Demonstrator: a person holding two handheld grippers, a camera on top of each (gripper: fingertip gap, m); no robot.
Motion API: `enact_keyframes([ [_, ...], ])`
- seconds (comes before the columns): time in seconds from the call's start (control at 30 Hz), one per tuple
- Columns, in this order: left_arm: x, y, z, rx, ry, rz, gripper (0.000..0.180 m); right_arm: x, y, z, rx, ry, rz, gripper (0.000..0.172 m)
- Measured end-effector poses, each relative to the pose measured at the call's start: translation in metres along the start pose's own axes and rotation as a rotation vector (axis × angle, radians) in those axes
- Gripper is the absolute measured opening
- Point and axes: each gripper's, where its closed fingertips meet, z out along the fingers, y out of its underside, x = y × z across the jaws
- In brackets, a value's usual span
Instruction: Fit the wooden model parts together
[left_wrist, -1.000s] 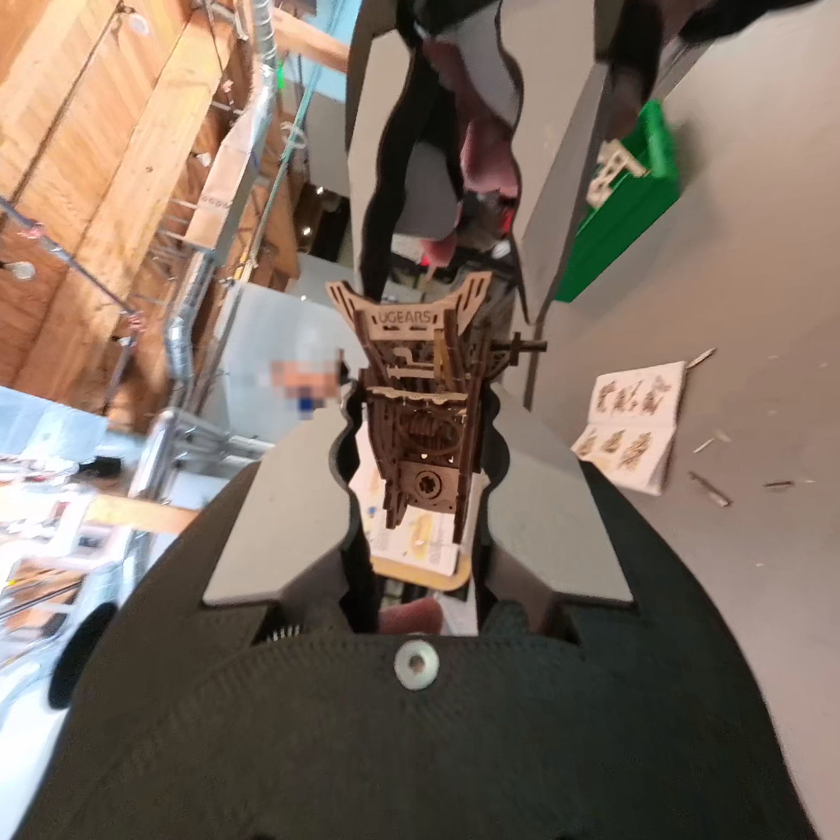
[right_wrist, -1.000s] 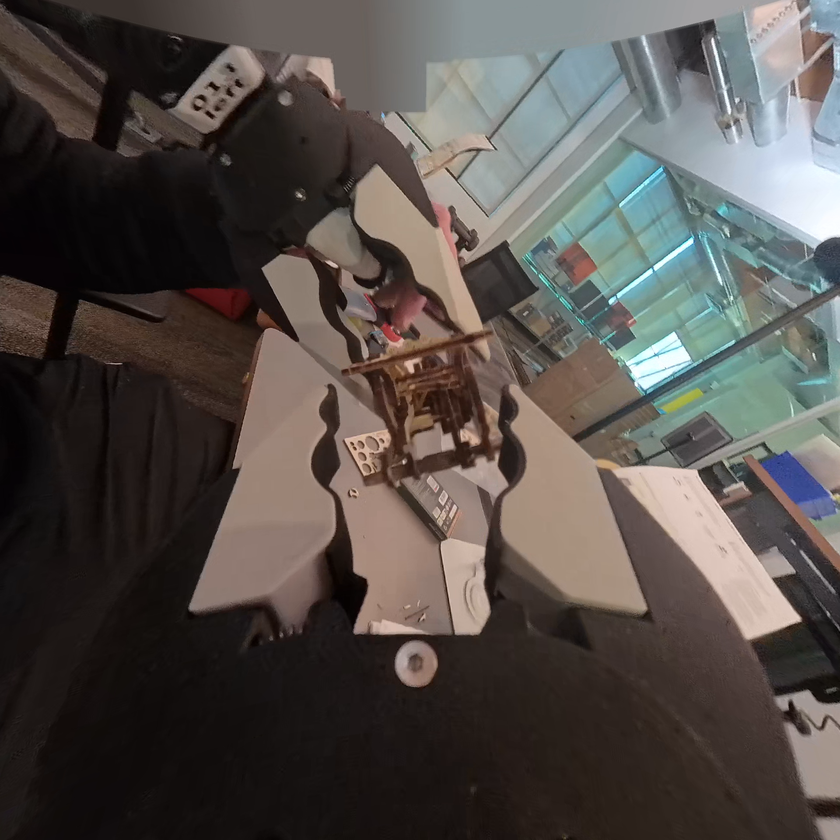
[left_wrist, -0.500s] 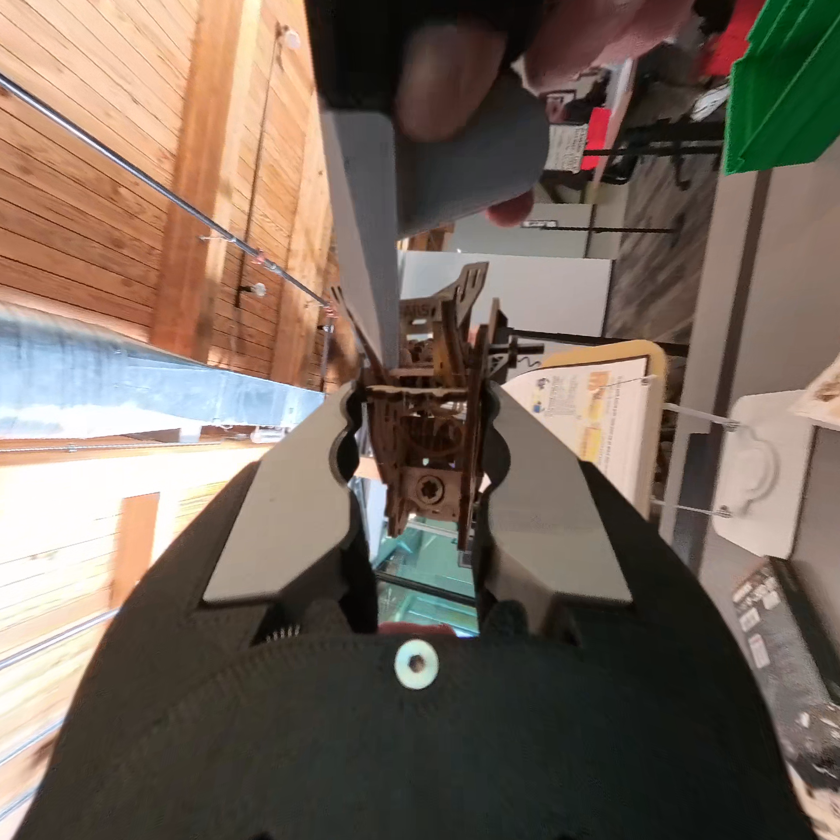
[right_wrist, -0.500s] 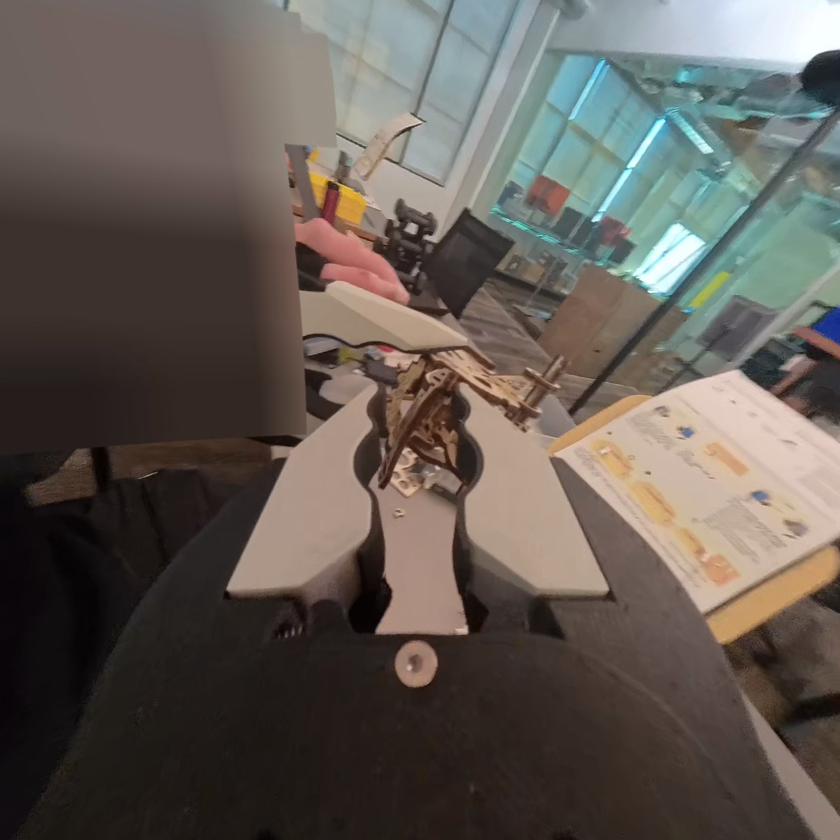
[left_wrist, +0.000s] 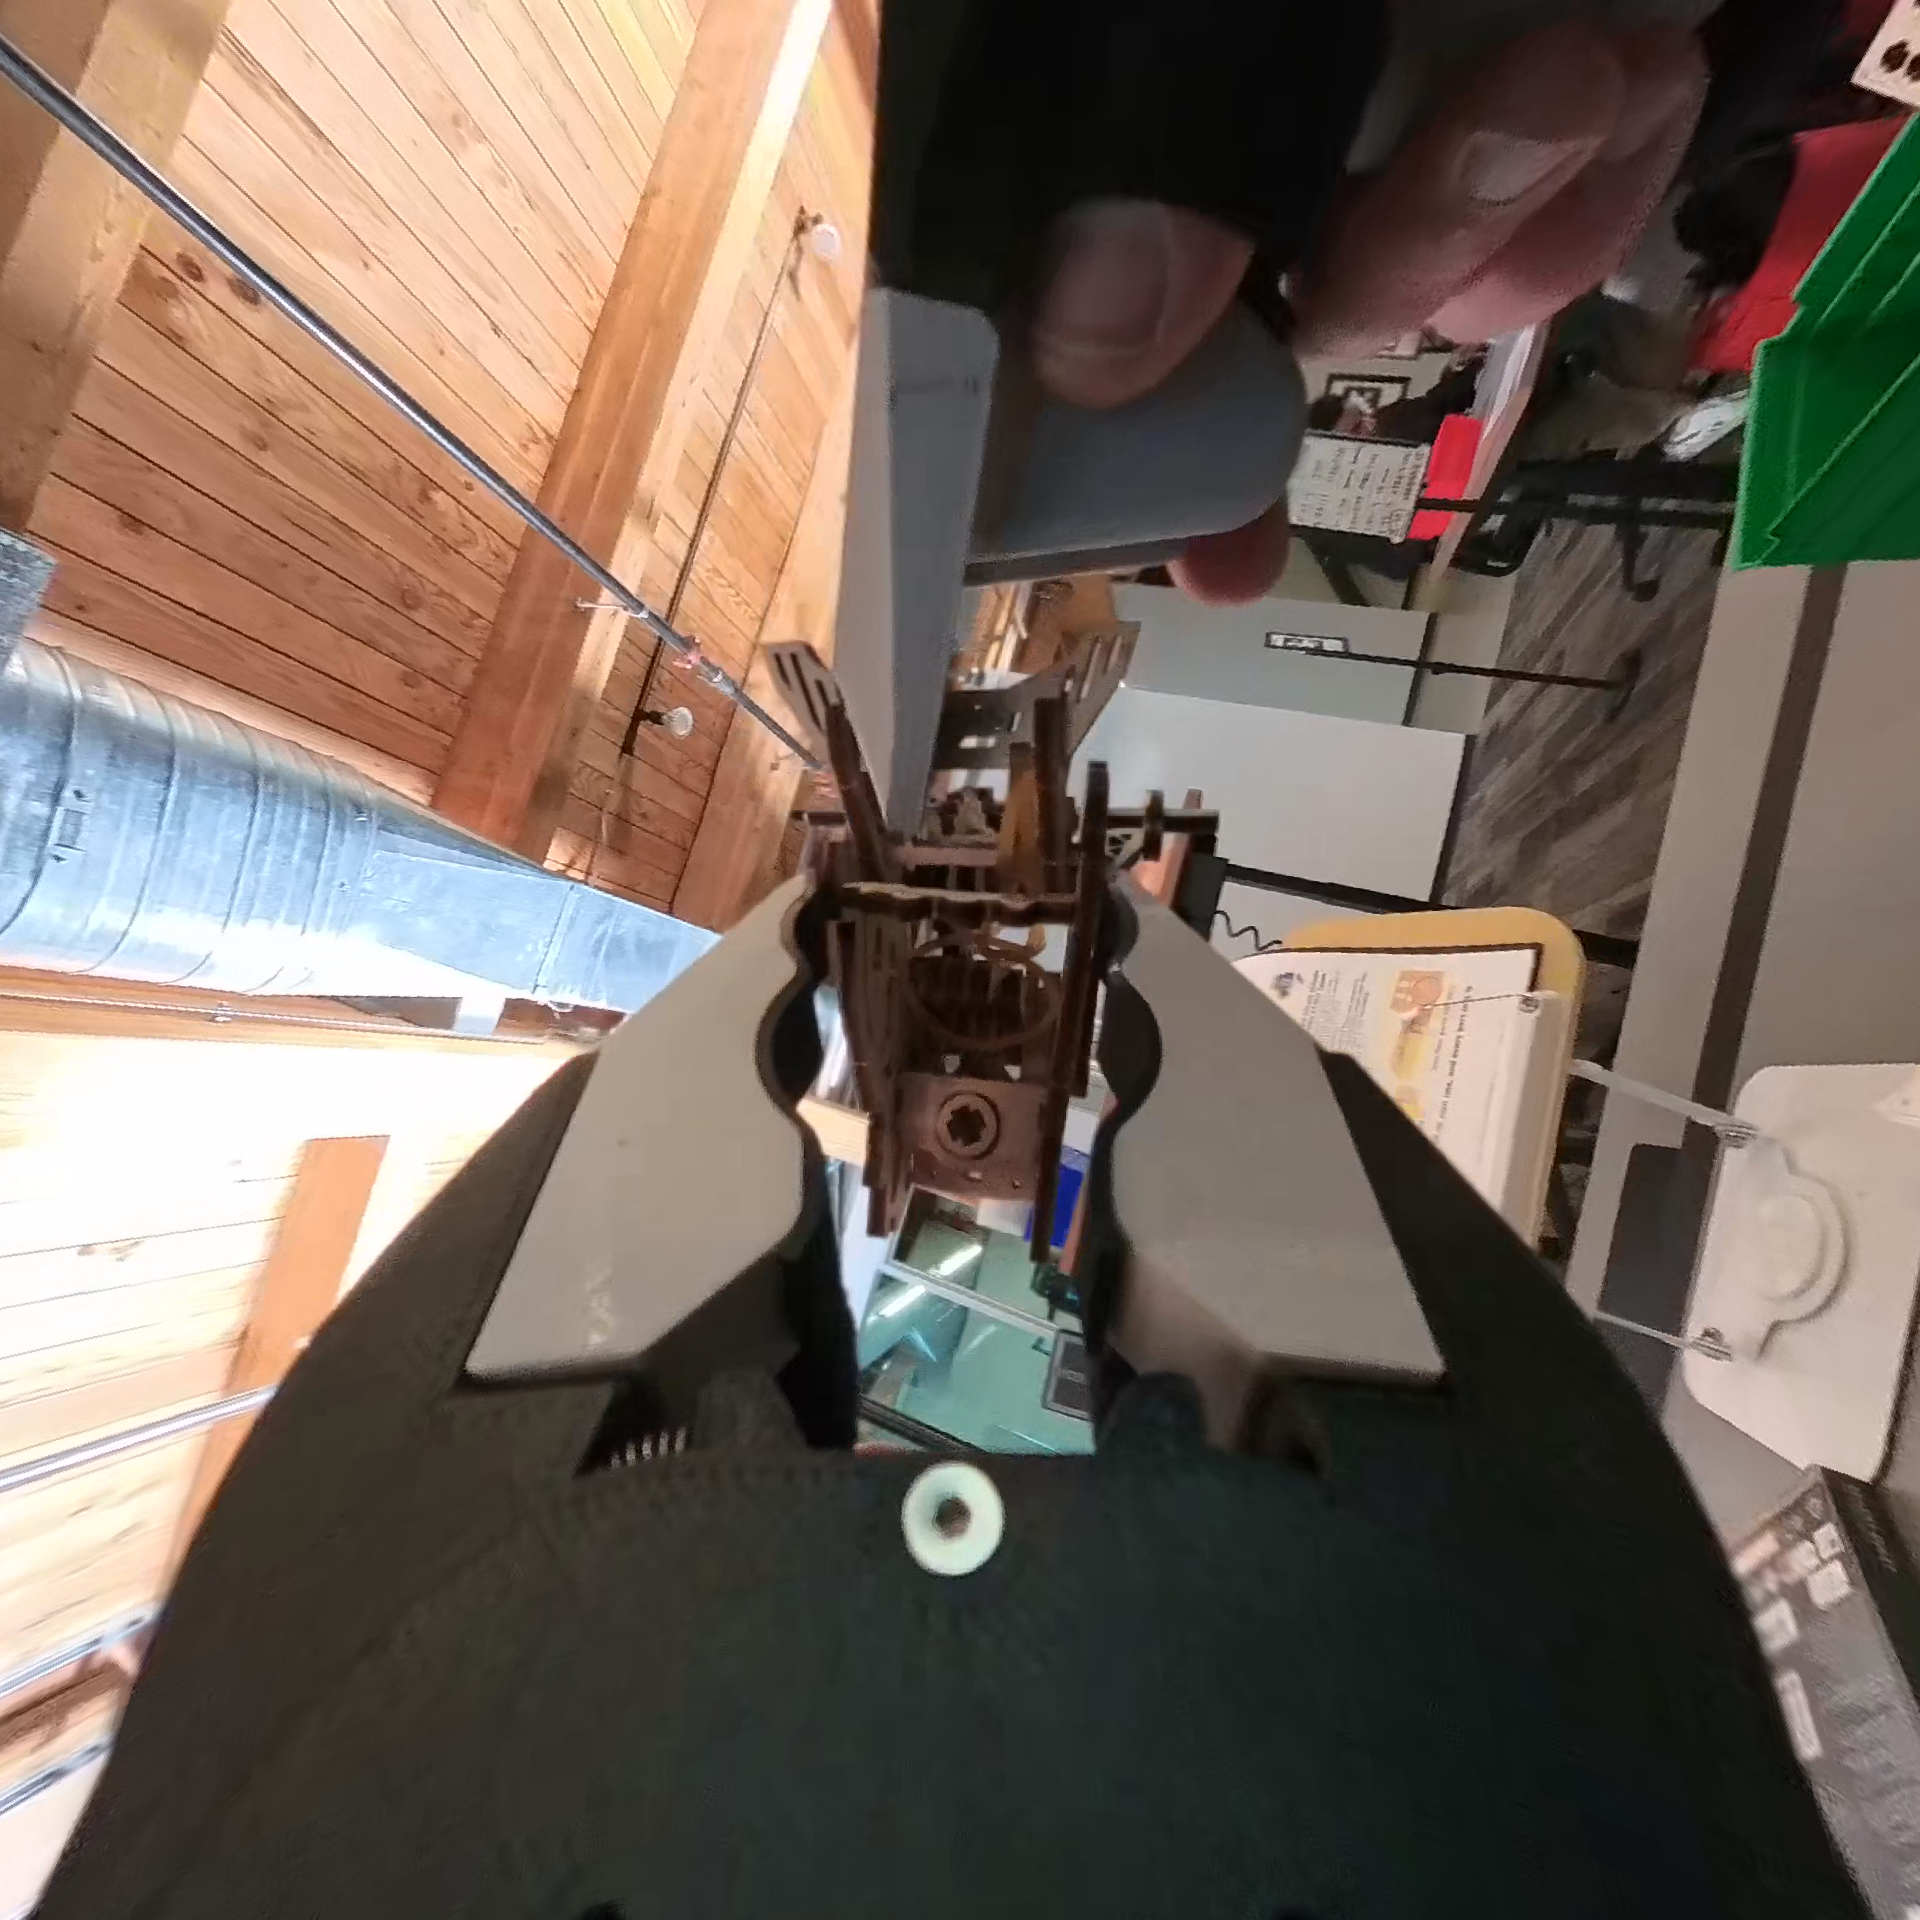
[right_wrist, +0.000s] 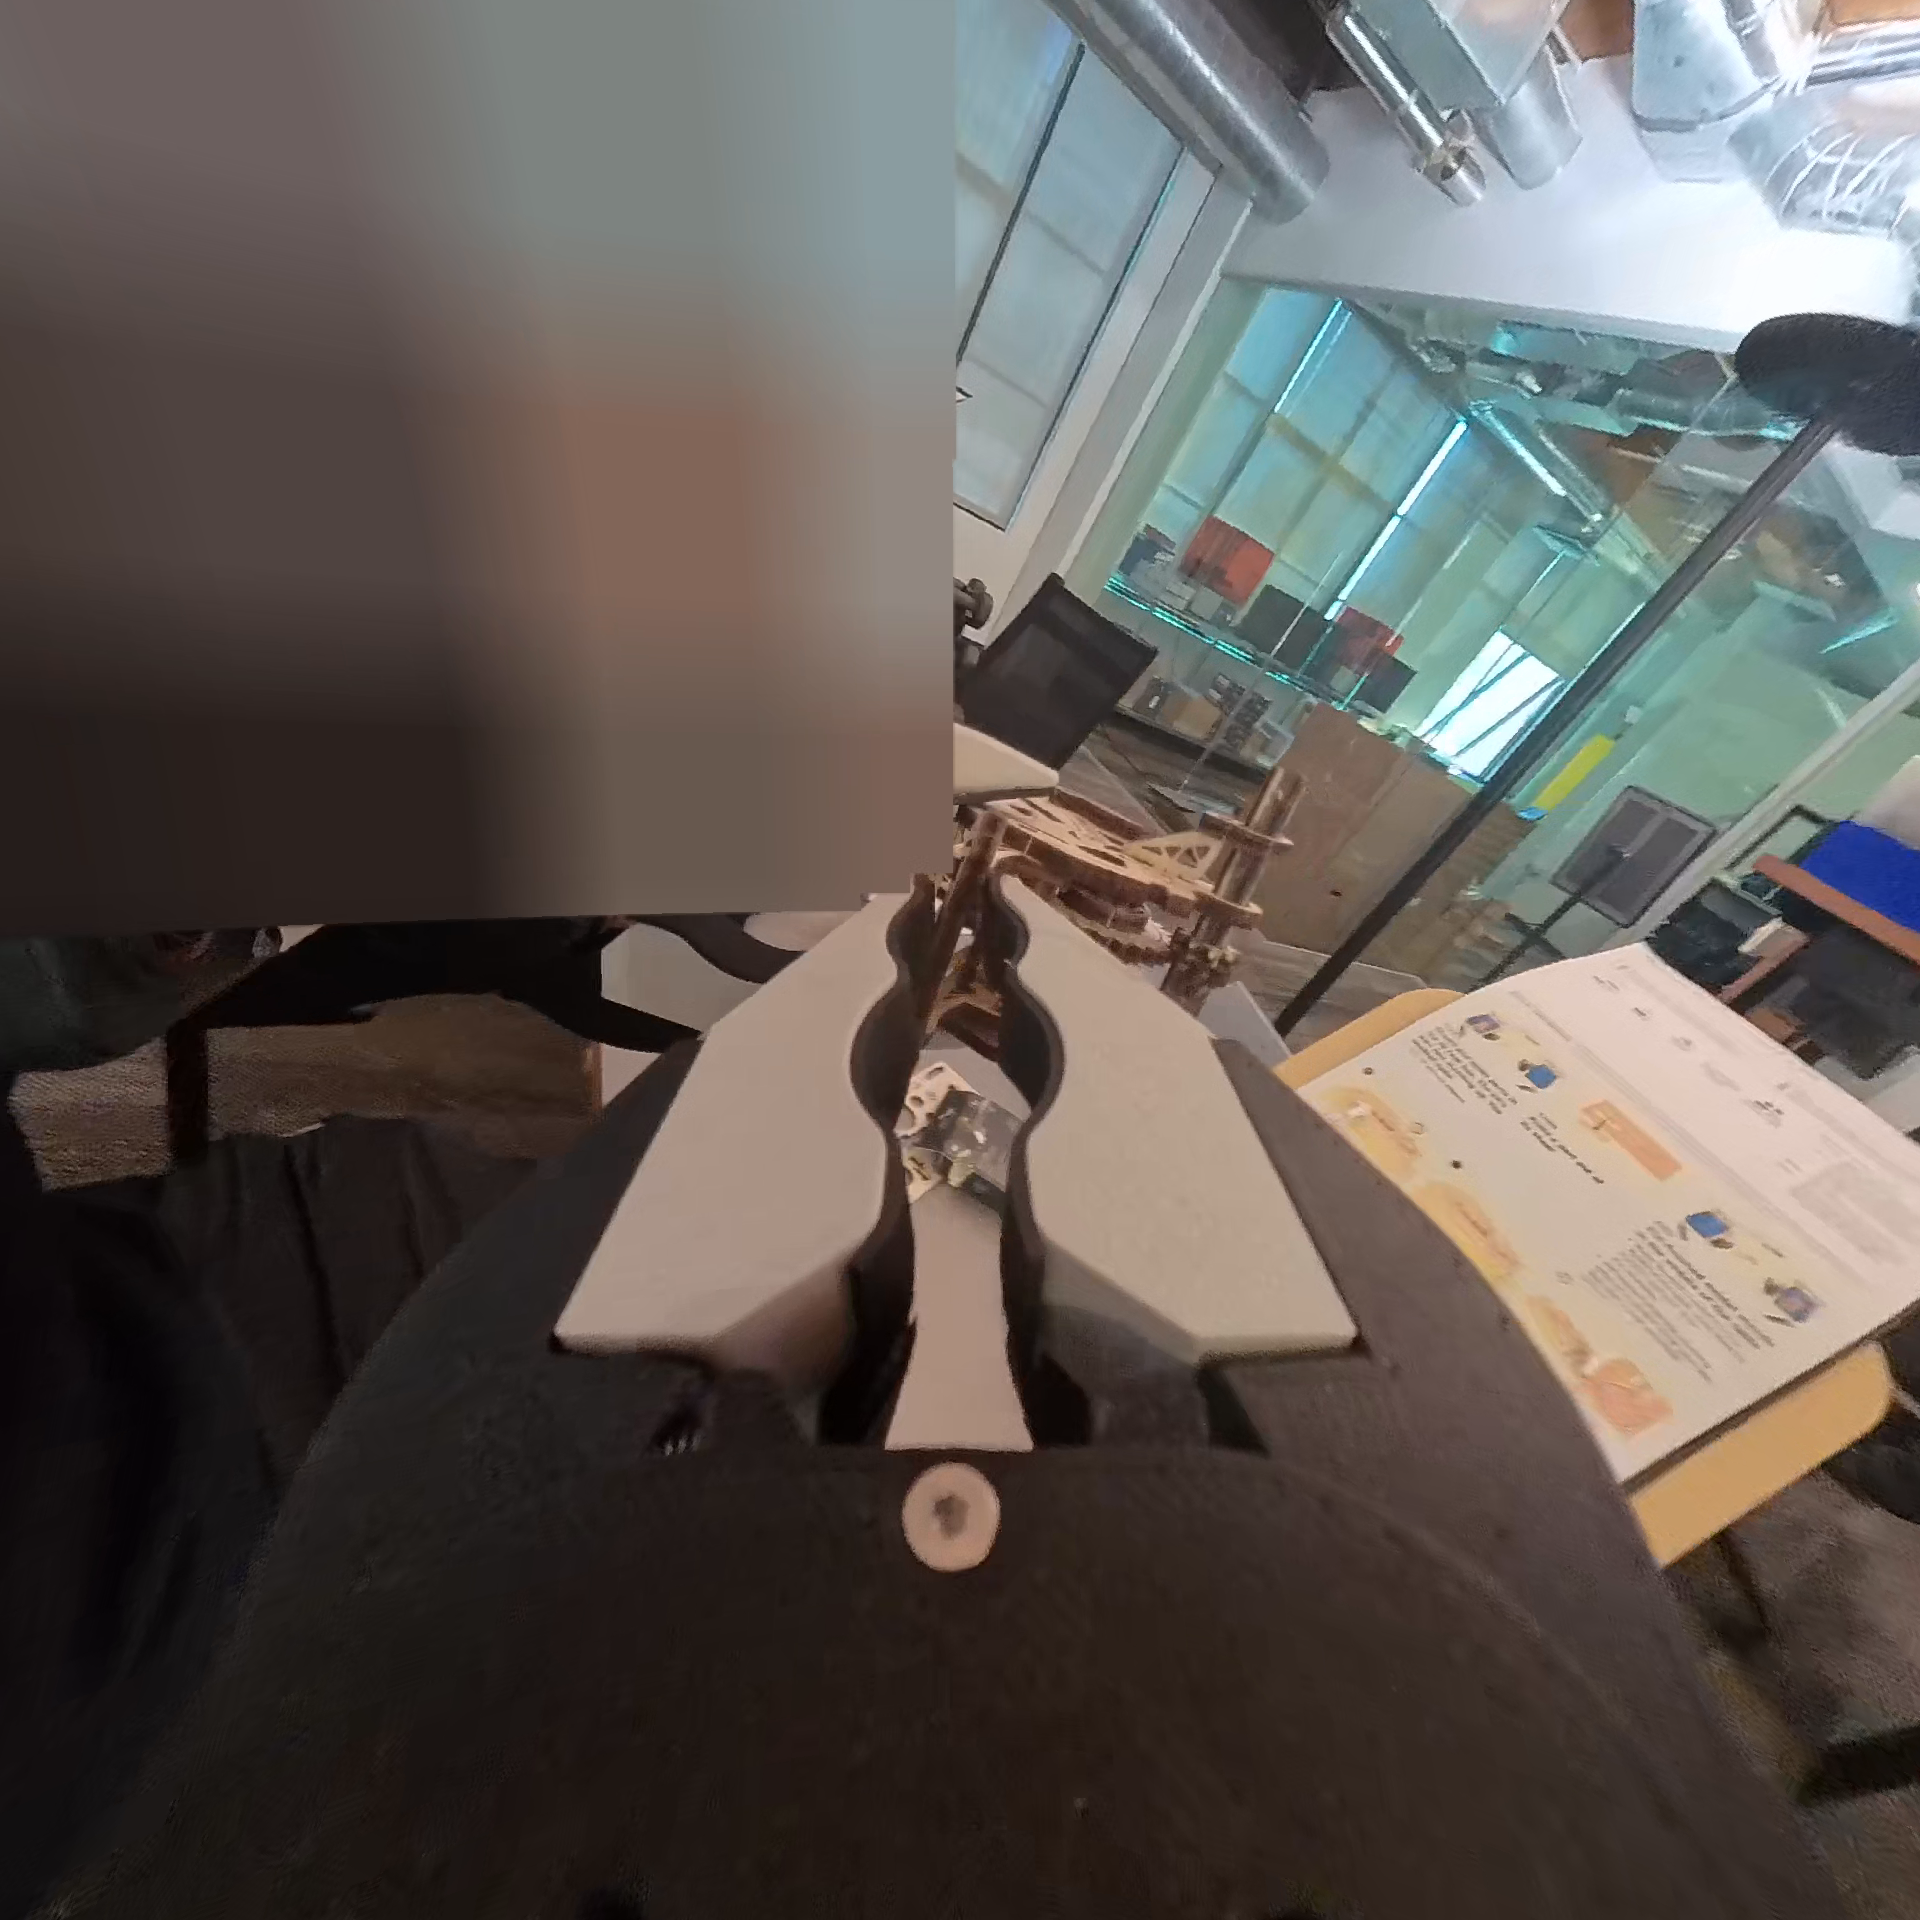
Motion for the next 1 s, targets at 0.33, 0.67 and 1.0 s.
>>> enact_keyframes([
  [0.33, 0.018, 0.004, 0.001, -0.038, 0.188, -0.139, 0.048, 0.006, 0.013, 0.001, 0.031, -0.129, 0.25, 0.005],
  [0.67, 0.033, 0.017, -0.002, -0.104, 0.365, -0.299, 0.048, 0.015, 0.02, 0.003, 0.053, -0.168, 0.428, 0.021],
  [1.0, 0.034, 0.022, -0.001, -0.148, 0.354, -0.291, 0.048, 0.005, 0.039, 0.007, -0.103, -0.136, 0.275, 0.007],
])
